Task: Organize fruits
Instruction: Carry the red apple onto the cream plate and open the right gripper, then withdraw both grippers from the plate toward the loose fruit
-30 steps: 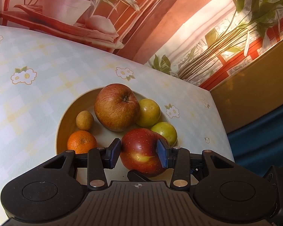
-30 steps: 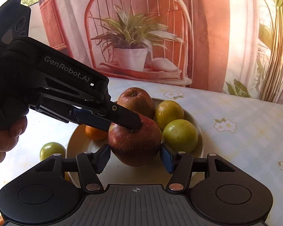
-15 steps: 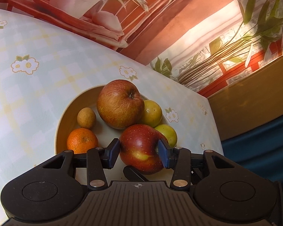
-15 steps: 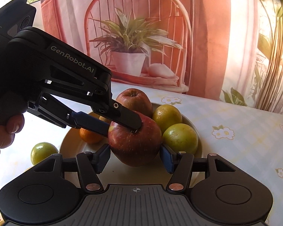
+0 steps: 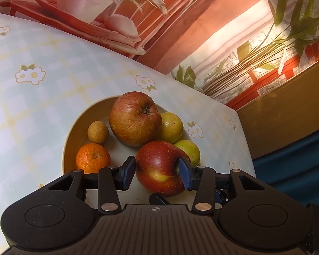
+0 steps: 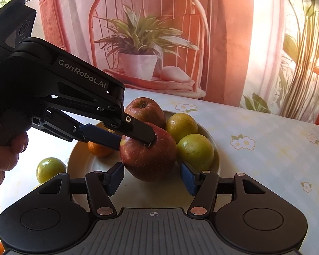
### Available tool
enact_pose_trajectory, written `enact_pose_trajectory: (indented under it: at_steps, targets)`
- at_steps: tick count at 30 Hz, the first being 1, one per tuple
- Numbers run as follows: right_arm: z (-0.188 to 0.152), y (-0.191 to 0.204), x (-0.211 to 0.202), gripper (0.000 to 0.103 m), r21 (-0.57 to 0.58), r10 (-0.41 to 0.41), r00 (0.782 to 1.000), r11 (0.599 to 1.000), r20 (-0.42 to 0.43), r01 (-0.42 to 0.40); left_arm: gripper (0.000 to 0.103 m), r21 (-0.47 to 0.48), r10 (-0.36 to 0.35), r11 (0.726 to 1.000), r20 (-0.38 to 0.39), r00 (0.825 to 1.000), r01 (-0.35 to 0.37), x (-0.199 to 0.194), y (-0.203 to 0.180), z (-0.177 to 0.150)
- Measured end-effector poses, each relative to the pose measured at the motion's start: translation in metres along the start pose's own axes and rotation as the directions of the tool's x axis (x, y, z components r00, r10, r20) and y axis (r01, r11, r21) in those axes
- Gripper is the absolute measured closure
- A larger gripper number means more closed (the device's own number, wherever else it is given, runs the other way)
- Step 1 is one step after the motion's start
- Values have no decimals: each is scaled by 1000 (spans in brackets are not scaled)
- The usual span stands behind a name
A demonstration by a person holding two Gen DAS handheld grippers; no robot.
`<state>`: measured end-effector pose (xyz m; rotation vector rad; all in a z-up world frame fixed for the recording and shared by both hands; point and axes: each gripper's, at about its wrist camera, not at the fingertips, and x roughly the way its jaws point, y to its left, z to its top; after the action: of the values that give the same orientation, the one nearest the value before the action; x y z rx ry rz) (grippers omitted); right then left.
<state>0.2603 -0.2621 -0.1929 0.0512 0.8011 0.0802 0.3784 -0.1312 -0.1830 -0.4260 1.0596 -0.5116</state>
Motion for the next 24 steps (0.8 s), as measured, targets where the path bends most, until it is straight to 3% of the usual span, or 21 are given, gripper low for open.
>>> enact_pose_trajectory:
  at_steps: [3, 11, 24]
  targets:
    - [-3, -1, -10, 48, 11, -3, 1000, 1000, 2, 3, 56, 23, 39, 999, 19, 999, -40, -7, -5, 0]
    - [-14, 0, -41, 48, 44, -14, 1000, 999, 18, 13, 55, 75, 53, 995, 70, 996, -58, -42, -11, -9]
    - [-53, 23, -89, 48, 89, -23, 998, 996, 56, 18, 54, 186, 158, 965, 145, 977, -184, -113, 5, -57]
